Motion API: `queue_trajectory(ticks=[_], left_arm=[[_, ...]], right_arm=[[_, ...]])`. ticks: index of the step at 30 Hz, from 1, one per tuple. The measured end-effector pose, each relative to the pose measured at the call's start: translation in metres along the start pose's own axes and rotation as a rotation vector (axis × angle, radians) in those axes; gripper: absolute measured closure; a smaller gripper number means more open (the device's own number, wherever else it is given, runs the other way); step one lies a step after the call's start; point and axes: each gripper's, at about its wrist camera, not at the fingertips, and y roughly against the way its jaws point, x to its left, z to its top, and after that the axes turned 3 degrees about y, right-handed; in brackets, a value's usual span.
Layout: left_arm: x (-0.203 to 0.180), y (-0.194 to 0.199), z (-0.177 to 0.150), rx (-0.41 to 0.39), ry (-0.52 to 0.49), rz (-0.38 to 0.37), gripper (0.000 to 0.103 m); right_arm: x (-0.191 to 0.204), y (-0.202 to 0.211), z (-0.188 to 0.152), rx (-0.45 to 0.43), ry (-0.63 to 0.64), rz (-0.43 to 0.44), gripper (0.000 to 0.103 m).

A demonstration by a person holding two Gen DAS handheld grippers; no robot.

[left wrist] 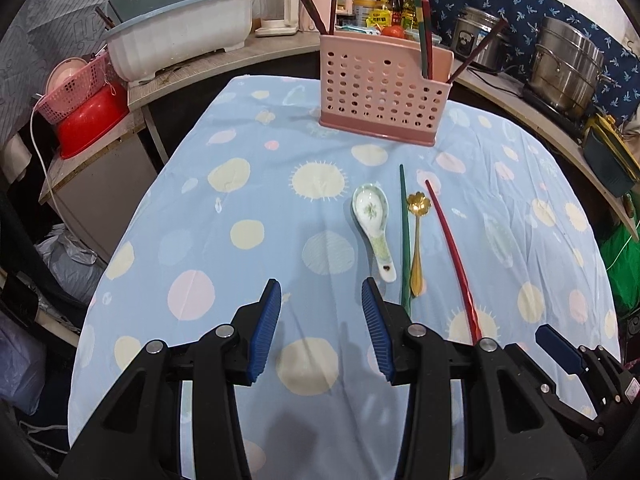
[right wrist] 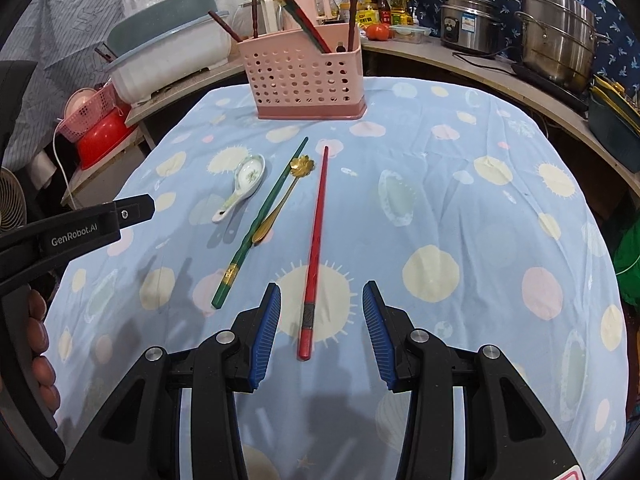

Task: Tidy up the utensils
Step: 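Grasp the green chopstick with the left gripper while the right grasps the red chopstick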

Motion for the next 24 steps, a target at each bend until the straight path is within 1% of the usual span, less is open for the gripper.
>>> queue_trajectory(ticks=[10, 17, 24], left_arm=[[0.000, -0.011, -0.014, 0.039, -0.007, 0.014, 0.063], [-0.003, -0.019, -0.025, 0.070, -0.025, 0.010, 0.063], [-0.004, -0.027, -0.033, 0.097, -0.028, 0.008, 0.062]], right_arm=[[-0.002, -0.008, -0.006, 0.017, -0.007, -0.005, 0.061], [-0.006, -0.015, -0.010, 0.033, -0.018, -0.012, 0.061], [0.001, -0.024, -0.011, 0.050, 0.003, -0.006, 0.061]])
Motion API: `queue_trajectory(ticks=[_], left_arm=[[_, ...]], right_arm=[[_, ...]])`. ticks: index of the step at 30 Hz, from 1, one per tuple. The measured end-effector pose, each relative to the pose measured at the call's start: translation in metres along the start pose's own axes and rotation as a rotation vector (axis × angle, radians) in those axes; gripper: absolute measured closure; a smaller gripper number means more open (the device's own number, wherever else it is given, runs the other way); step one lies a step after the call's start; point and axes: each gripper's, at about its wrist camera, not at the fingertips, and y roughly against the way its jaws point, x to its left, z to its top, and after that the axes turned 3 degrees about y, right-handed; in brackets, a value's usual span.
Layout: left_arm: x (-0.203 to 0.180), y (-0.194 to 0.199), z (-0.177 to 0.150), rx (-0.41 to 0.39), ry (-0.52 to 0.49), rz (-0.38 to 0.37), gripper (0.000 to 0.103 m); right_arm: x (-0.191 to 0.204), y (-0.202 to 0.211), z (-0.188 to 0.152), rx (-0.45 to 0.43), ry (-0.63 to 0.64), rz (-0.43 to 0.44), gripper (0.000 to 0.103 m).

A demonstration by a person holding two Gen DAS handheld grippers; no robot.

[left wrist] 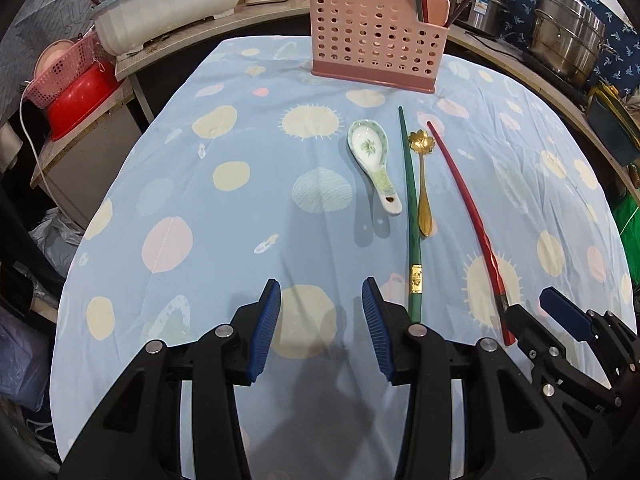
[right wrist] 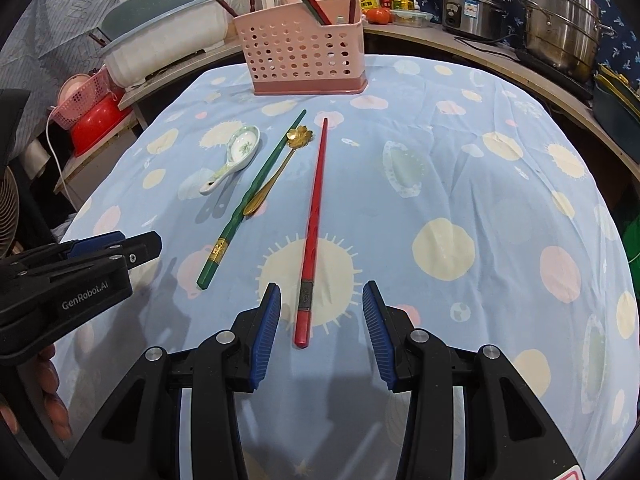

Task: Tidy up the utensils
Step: 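Grasp the green chopstick with the left gripper while the right grasps the red chopstick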

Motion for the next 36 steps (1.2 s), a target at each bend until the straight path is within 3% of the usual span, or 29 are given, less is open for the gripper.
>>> queue_trajectory(ticks=[7, 16, 18, 25, 36], left_arm=[[-0.001, -0.004, -0.001, 0.010, -0.003, 0.007, 0.061], [-0.004, -0.006, -0.001, 0.012, -0.010, 0.012, 0.055], [-0.004, -0.006, -0.001, 0.008, -0.011, 0.011, 0.050], [-0.010, -0.009, -0.001, 0.015, -0.017, -0.011, 0.049], [-0.039, -0.021, -0.006, 0.031, -0.068, -0.069, 0.049]], right_arm=[[0.005, -0.011, 0.001, 0.013, 0.018, -0.012, 0.061], [0.007, -0.019, 0.002, 0.020, 0.036, -0.030, 0.070], [0.007, -0.020, 0.002, 0.018, 0.042, -0.038, 0.076], [-0.002, -0.020, 0.002, 0.014, 0.029, -0.055, 0.095], [-0.024, -0.014, -0.003, 0.017, -0.024, -0.063, 0.096]])
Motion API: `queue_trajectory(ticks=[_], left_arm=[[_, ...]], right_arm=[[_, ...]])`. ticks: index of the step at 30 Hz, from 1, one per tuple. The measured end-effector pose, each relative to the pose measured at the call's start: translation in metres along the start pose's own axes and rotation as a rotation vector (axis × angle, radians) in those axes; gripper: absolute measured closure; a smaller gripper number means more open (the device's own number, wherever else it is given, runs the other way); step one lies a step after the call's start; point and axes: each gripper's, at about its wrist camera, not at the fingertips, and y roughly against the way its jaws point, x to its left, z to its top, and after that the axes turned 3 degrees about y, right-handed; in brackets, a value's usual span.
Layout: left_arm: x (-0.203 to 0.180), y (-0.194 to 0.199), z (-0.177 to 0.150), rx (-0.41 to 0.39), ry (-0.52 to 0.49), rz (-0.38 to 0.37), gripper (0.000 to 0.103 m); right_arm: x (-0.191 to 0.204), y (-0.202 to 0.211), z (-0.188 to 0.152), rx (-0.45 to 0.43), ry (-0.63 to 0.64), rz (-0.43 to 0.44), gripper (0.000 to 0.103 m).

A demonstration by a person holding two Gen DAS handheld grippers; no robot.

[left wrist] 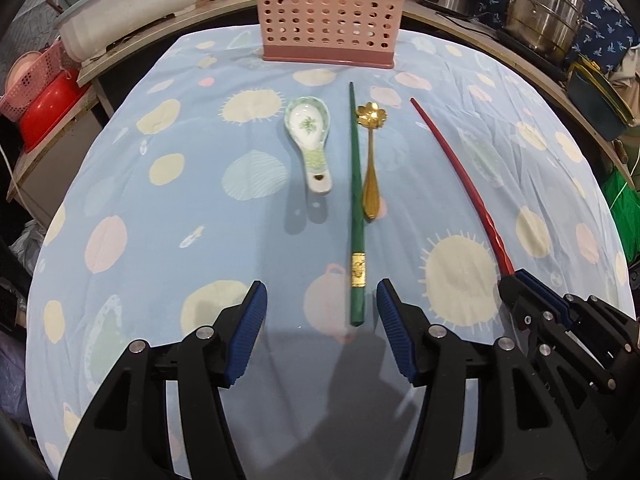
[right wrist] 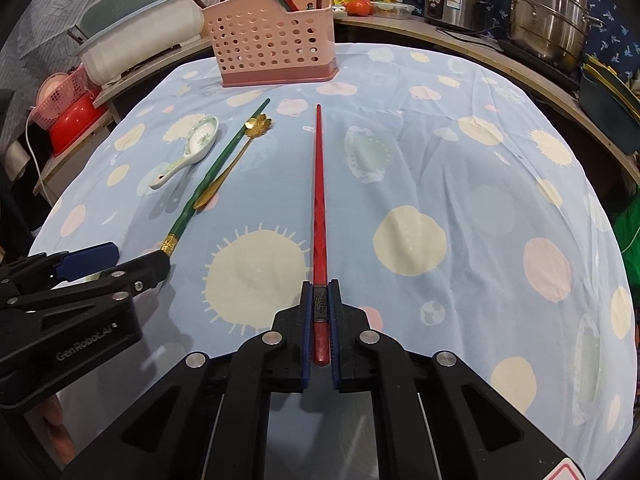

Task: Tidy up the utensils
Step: 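Grasp the green chopstick with the left gripper while the right grasps the red chopstick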

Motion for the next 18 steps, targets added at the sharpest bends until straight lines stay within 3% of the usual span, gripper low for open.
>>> queue_trajectory(ticks=[6, 16, 18], left_arm=[[-0.0069, -0.0073, 0.0040, -0.007, -0.019, 0.000, 0.054], [-0.0097, -0.0062, 0.0016, -0.016, -0.045, -0.030, 0.094], [-0.0101, -0.0052, 0.0007, -0.017, -0.047, -0.034, 0.096]], right_arm=[[-0.0015, 0.0006, 0.0000, 0.004, -0.001, 0.003, 0.096], [-0.0017, 0.0012, -0.0003, 0.004, 0.000, 0.004, 0.096], [-0.0020, 0.0014, -0.0006, 0.004, -0.002, 0.006, 0.096]])
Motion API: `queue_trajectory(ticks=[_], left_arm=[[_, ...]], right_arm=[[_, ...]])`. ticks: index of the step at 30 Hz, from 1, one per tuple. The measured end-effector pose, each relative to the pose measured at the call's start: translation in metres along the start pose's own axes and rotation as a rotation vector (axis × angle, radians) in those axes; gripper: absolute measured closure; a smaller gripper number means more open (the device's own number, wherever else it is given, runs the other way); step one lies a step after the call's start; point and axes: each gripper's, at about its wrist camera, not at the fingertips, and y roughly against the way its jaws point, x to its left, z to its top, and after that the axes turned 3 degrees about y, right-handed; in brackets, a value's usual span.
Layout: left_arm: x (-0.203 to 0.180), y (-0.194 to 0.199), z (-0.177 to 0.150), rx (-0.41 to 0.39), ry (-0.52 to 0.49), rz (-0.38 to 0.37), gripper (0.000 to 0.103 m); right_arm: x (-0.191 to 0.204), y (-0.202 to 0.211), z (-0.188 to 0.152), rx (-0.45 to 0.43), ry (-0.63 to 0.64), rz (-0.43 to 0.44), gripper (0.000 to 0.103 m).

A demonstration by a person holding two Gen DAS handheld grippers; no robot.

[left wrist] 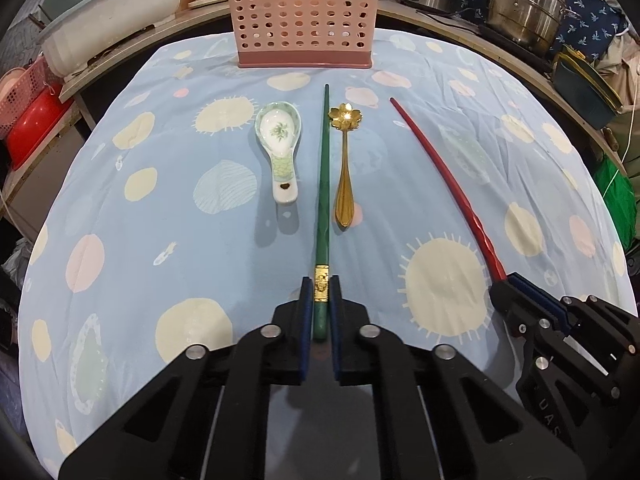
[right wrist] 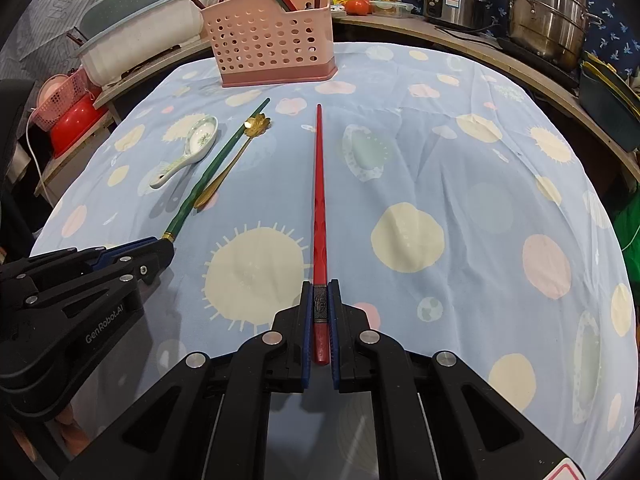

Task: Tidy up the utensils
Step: 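Grasp the green chopstick with the left gripper while the right grasps the red chopstick, then lift both chopsticks and lower them into the pink utensil holder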

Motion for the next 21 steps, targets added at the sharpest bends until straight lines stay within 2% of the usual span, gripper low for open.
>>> queue_trajectory(ticks=[10, 21], left_arm=[[0.002, 0.016, -0.005, -0.009, 0.002, -0.007, 0.096], [0.009, 0.063, 0.005, -0.099, 0.026, -0.020, 0.096]], right_arm=[[0.003, 0.013, 0.000, -0.020, 0.006, 0.009, 0.096], [0.003, 0.053, 0.011, -0.107, 0.009, 0.017, 0.096]])
